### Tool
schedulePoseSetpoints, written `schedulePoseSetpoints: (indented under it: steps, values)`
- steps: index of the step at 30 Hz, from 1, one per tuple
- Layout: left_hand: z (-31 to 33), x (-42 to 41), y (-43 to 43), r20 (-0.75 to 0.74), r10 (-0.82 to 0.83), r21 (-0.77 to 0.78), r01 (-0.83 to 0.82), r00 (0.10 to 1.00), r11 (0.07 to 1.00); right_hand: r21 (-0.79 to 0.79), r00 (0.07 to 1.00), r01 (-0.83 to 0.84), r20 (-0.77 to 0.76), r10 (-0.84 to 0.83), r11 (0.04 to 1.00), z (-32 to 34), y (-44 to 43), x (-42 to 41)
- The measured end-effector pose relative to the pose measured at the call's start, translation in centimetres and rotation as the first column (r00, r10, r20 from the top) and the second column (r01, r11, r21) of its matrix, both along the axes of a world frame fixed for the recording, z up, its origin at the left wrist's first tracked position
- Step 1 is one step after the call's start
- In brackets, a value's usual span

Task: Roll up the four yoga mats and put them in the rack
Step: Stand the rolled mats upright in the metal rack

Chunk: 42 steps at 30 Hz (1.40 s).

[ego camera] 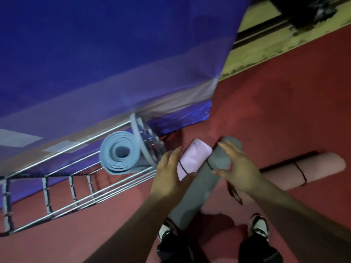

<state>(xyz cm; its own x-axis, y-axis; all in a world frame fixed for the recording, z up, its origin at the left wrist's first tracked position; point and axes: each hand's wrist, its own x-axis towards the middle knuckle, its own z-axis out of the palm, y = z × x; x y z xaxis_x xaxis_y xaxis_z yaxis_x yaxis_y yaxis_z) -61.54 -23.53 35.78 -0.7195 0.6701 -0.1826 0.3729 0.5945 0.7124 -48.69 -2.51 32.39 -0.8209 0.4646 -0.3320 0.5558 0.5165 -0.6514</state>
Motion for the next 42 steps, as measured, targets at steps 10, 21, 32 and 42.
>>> schedulePoseSetpoints:
  steps: [10, 21, 32, 42]
  values:
    - [-15.4, 15.1, 19.6, 0.101, -0.243, -0.162, 0.257, 0.965, 0.953, -0.095, 0.915, 0.349, 0.251, -0.317, 0.932, -11.8, 15.9, 21.3]
    - [-37.6, 28.0, 35.8, 0.235, -0.429, -0.248, 0.480, 0.872, 0.841, -0.175, 0.453, 0.891, 0.324, -0.831, 0.418, -34.0, 23.6, 36.2]
    - [-49.3, 32.4, 43.4, 0.462, -0.528, -0.238, 0.672, 0.713, 0.701, -0.608, -0.066, 0.733, 0.381, -0.922, -0.304, -46.5, 30.8, 35.6]
    - [-29.8, 24.5, 40.9, 0.627, -0.123, 0.036, 0.129, 0.770, 0.991, -0.778, 0.546, 0.519, -0.017, -0.837, 0.355, -29.2, 24.8, 31.9]
